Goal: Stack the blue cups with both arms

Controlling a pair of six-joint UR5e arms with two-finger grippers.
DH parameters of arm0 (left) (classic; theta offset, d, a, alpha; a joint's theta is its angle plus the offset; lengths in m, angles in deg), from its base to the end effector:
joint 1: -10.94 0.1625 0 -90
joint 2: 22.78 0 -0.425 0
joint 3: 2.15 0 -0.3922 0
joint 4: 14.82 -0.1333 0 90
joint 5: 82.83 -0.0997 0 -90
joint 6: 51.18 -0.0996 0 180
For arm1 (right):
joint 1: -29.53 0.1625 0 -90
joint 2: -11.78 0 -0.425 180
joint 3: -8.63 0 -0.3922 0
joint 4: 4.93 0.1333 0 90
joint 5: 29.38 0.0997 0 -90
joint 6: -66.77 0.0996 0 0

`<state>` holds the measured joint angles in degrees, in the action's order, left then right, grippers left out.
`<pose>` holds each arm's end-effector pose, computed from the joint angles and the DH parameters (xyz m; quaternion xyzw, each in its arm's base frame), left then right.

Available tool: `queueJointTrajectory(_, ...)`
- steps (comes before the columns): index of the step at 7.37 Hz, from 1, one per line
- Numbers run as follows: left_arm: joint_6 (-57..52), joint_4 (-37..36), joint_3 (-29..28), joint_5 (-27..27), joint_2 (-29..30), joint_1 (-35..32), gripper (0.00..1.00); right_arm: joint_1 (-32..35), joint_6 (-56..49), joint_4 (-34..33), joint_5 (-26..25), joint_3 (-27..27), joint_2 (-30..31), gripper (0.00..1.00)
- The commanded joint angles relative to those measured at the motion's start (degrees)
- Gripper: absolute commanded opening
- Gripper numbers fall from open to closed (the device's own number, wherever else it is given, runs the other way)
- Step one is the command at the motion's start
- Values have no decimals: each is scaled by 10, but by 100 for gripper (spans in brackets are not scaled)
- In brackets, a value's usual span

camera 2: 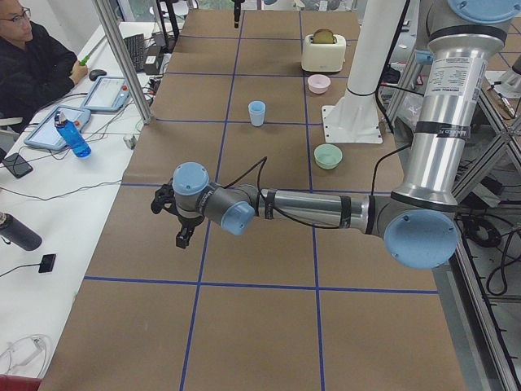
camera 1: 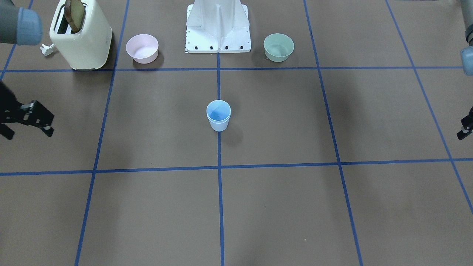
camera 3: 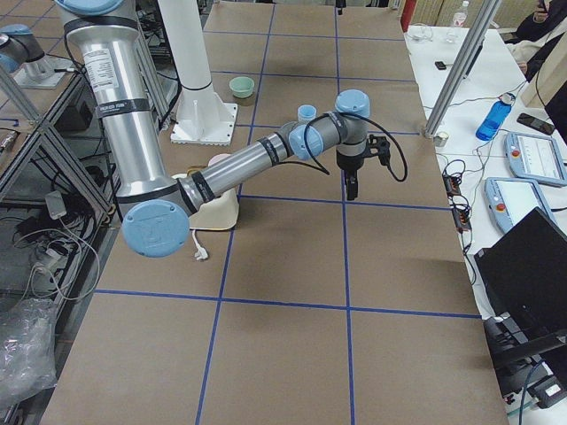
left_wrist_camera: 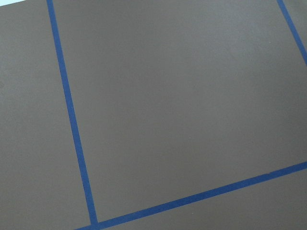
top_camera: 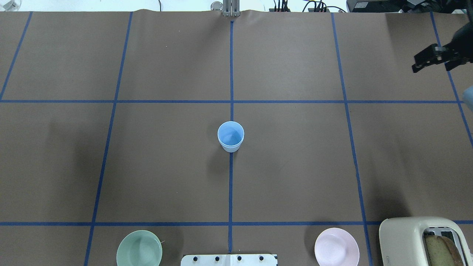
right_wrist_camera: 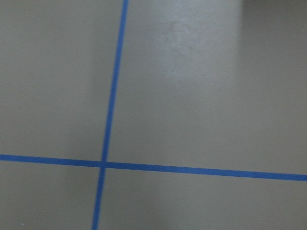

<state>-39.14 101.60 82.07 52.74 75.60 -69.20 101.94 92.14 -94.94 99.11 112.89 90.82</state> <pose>0.0372 -0.5769 0.5778 0.1556 0.4120 0.0800 0.8942 -0.1010 -0.5544 0.4407 0.0739 -0.3748 -0.0093 0.9241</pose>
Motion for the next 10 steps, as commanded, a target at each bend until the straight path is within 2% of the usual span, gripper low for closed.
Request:
queueJointTrajectory(1, 0, 0, -2, 7, -2, -2, 97, 72, -108, 0, 28, -54, 37, 100)
queueJointTrajectory(4, 0, 0, -3, 7, -2, -2, 97, 104, -177, 16, 30, -138, 42, 100)
queueJointTrajectory(6, 1, 0, -3, 7, -2, -2, 97, 120, -176, 130, 42, -223, 38, 100)
queueJointTrajectory(10, 1, 0, -1, 7, -2, -2, 97, 122, -180, 145, 59, -219, 33, 100)
